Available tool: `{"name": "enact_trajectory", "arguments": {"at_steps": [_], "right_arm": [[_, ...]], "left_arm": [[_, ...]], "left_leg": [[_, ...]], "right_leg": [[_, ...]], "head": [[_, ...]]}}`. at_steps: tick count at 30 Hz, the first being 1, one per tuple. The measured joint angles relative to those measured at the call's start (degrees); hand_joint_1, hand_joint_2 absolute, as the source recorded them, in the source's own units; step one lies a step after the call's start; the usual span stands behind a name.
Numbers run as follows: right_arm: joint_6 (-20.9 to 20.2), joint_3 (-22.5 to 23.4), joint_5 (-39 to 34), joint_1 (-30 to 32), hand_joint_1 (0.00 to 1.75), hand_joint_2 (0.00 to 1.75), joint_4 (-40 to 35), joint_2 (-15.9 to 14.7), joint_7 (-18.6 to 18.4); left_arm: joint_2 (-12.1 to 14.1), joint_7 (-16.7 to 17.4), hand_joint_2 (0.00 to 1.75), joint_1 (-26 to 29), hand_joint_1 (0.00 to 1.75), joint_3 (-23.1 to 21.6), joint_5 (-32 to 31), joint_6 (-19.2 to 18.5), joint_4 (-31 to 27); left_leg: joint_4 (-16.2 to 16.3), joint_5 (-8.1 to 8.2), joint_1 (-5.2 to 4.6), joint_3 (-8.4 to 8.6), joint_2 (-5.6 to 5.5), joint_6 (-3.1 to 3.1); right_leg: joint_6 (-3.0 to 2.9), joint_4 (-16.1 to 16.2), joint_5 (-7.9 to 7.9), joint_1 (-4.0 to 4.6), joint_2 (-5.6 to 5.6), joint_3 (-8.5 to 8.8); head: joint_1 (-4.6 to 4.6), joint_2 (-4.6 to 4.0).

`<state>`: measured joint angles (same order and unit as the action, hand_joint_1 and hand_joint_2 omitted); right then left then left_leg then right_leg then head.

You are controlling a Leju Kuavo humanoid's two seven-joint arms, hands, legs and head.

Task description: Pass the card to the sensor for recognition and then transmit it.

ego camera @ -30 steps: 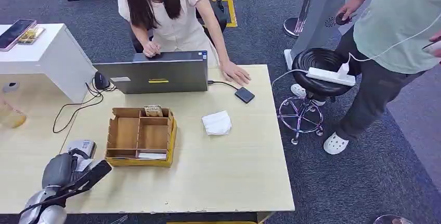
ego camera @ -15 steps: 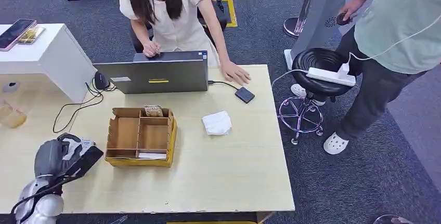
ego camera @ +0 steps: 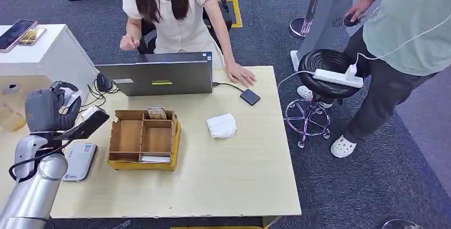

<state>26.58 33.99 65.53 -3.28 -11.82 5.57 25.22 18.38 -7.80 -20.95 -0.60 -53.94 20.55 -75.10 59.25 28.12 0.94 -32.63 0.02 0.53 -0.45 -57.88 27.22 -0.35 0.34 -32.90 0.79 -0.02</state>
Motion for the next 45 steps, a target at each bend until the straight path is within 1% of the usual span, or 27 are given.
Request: {"name": "enact_trajectory", "arguments": {"at_steps": [5,11,20,29,30,31,32,33,45], "right_arm": [[-0.2,-0.3,0.4,-0.6,0.00,1.75,0.0,0.0,-0.2],[-0.6,-1.1,0.6,-0.8,0.00,1.75,0.0,0.0,-0.4],[-0.6,-1.3,0.7,-0.9,0.00,1.75,0.0,0.0,-0.8],[-0.6,-1.5,0.7,-0.9,0.00,1.75,0.0,0.1,-0.8],[-0.6,-1.5,0.7,-1.0,0.00,1.75,0.0,0.1,-0.8],[-0.6,-1.5,0.7,-1.0,0.00,1.75,0.0,0.1,-0.8],[-0.6,-1.5,0.7,-1.0,0.00,1.75,0.0,0.1,-0.8],[-0.6,-1.5,0.7,-1.0,0.00,1.75,0.0,0.1,-0.8],[-0.6,-1.5,0.5,-0.9,0.00,1.75,0.0,0.1,-1.0]], "left_arm": [[-0.3,0.5,1.75,-5.4,1.75,-4.1,-0.5,0.0,0.3],[-1.7,-0.2,1.75,-9.0,1.75,-7.4,2.0,-0.1,0.6],[-3.0,-0.2,1.75,-10.6,1.75,-9.7,2.6,-0.2,1.3],[-3.8,-0.2,1.75,-10.7,1.75,-11.0,2.8,-0.1,1.8],[-3.8,-0.2,1.75,-10.7,1.64,-11.0,2.8,-0.1,1.8],[-3.9,-0.2,1.75,-10.7,1.47,-11.1,2.8,-0.1,1.9],[-3.9,-0.2,1.75,-10.7,1.47,-11.1,2.8,-0.1,1.9],[-3.9,-0.2,1.75,-10.7,0.00,-11.1,2.8,-0.1,1.9],[-3.8,1.0,1.75,-10.7,0.00,-11.2,2.8,1.3,2.5]], "left_leg": [[0.0,-0.05,0.00,-0.01,0.02,0.01],[0.0,-0.06,0.00,-0.02,0.02,-0.02],[0.0,-0.07,0.00,-0.02,0.04,-0.02],[0.0,-0.07,0.00,-0.03,0.05,-0.02],[0.0,-0.07,0.00,-0.03,0.04,-0.02],[0.0,-0.07,0.00,-0.03,0.04,-0.02],[0.0,-0.07,0.00,-0.03,0.04,-0.02],[0.0,-0.07,0.00,-0.03,0.04,-0.02],[0.0,-0.08,0.00,-0.04,0.04,-0.01]], "right_leg": [[0.00,0.0,-0.08,0.00,0.03,-0.02],[0.00,0.0,-0.08,0.00,0.03,-0.03],[0.00,0.0,-0.08,0.00,0.05,-0.04],[-0.01,0.0,-0.08,0.00,0.06,-0.04],[-0.01,0.0,-0.08,0.00,0.06,-0.04],[-0.01,0.0,-0.08,0.00,0.06,-0.05],[-0.01,0.0,-0.08,0.00,0.06,-0.05],[-0.01,0.0,-0.08,0.00,0.06,-0.05],[0.00,0.0,-0.09,0.00,0.05,-0.05]], "head": [[-0.02,0.00],[0.00,0.00],[0.00,0.00],[-0.02,0.00],[-0.02,0.00],[-0.02,0.00],[-0.02,0.00],[-0.02,0.00],[-0.02,0.00]]}}
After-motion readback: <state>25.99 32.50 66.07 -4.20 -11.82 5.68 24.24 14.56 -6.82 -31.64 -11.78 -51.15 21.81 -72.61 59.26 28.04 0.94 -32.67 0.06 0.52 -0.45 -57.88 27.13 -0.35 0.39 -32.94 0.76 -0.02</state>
